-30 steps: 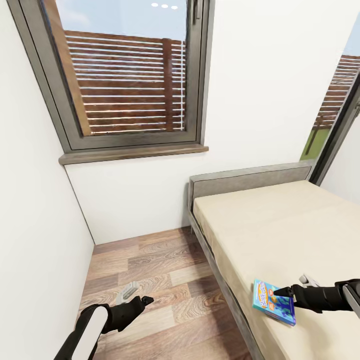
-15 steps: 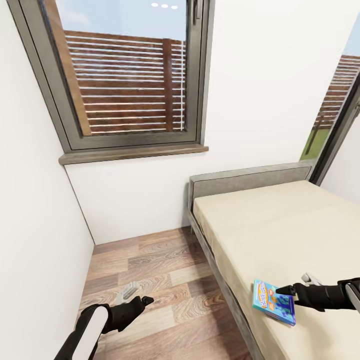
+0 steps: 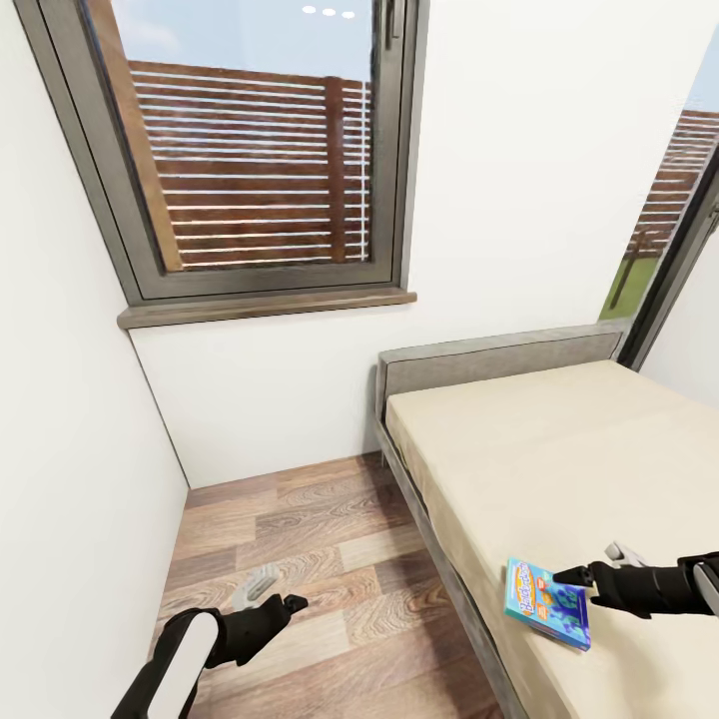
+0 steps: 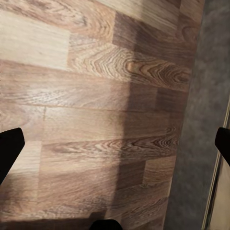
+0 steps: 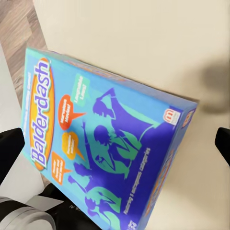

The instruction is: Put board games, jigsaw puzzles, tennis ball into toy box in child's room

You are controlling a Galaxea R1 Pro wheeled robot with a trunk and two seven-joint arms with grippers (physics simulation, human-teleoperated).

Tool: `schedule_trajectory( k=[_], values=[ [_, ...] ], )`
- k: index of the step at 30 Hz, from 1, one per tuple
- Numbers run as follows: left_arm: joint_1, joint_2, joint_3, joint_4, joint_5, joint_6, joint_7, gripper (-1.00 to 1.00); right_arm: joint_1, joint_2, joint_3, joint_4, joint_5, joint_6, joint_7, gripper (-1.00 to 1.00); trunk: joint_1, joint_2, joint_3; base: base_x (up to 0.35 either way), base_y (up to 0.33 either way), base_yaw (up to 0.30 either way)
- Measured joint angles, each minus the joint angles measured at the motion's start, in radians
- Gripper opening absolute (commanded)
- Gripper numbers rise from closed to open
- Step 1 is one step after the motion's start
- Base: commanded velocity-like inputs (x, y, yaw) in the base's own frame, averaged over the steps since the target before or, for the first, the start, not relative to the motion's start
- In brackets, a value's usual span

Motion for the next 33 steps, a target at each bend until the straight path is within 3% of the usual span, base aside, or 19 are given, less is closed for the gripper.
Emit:
schedule_trajectory(
  k=[9, 17, 25, 33],
  values=[
    [-0.004, -0.001, -0.002, 0.005, -0.003, 0.000, 0.000, 1.00, -0.001, -0.003, -0.007, -0.001, 0.000, 0.000, 0.000, 1.00, 0.000, 0.000, 0.000, 0.000, 0.000, 0.000],
    [-0.007, -0.006, -0.010, 0.014, -0.005, 0.000, 0.000, 1.00, -0.004, -0.010, -0.037, -0.007, -0.001, 0.000, 0.000, 1.00, 0.000, 0.000, 0.000, 0.000, 0.000, 0.000],
    [-0.032, -0.013, -0.050, 0.055, -0.008, 0.000, 0.001, 1.00, -0.024, -0.027, -0.087, -0.022, 0.000, 0.000, -0.003, 1.00, 0.000, 0.000, 0.000, 0.000, 0.000, 0.000],
    [-0.095, -0.040, -0.105, 0.187, -0.002, -0.052, -0.002, 1.00, -0.051, -0.034, -0.154, -0.027, 0.001, 0.000, -0.045, 1.00, 0.000, 0.000, 0.000, 0.000, 0.000, 0.000]
  ],
)
